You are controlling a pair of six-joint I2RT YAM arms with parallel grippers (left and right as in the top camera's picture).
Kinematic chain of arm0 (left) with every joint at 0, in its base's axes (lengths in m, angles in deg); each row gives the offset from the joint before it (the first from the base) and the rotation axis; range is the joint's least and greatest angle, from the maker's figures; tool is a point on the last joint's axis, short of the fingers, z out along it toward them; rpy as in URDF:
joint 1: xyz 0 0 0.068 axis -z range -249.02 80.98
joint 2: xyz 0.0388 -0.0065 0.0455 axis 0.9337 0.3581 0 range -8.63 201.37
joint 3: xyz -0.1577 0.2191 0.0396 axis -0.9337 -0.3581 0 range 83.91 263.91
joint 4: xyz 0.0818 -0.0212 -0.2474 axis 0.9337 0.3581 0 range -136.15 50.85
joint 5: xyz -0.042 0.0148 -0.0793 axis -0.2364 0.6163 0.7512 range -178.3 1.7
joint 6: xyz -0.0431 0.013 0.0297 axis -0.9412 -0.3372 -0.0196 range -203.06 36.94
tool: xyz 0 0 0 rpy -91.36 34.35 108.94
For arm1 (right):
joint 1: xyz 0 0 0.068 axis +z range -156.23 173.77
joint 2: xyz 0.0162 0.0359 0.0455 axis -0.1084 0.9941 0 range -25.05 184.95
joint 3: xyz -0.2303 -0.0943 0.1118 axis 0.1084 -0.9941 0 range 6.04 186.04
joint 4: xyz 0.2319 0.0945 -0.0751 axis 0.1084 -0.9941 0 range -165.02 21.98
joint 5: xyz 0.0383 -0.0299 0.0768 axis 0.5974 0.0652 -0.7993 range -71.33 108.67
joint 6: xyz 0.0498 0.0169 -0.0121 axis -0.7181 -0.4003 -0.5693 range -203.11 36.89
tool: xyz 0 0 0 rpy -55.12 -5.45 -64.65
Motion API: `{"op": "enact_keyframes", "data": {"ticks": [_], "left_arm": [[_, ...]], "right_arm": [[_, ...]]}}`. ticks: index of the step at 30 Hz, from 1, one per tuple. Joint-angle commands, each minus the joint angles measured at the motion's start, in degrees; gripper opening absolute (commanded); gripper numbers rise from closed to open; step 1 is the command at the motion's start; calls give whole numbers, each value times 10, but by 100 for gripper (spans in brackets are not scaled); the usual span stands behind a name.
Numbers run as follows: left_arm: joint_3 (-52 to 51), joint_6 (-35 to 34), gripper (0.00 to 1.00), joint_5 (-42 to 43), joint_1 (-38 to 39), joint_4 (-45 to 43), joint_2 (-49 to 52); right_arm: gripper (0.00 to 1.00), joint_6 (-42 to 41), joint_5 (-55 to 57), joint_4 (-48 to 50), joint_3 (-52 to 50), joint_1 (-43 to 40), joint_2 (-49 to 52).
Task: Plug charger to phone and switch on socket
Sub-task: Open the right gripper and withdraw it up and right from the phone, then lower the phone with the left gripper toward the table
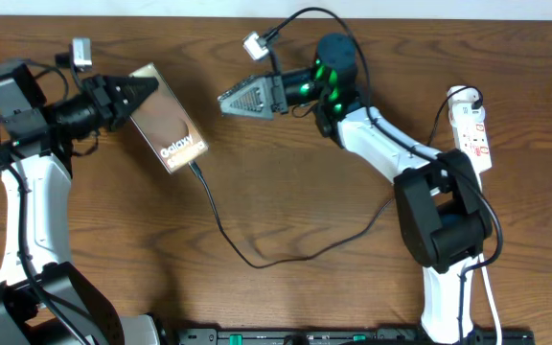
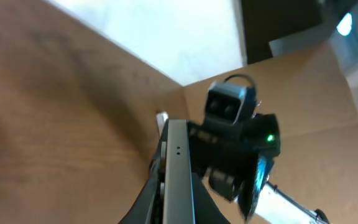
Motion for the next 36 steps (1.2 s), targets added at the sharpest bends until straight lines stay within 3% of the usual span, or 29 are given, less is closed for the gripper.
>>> {"op": "enact_keyframes", "data": {"ticks": [1,6,12,26,36], "left_arm": [[5,107,8,-55,1,82,-3],[4,173,7,-122,1,183,-3],[3,206,7,-176,1,235,-3],[3,213,8,-195,5,244,18],[3,213,7,-225,49,243,70]], "right_arm": [[99,0,-6,-39,8,-23,-10],[99,45,43,-172,8,-31,-10],[99,116,97,-298,8,-31,-10],[99,276,283,-573,8,-34,-44],[99,288,379,-686,8,-40,-84]]}}
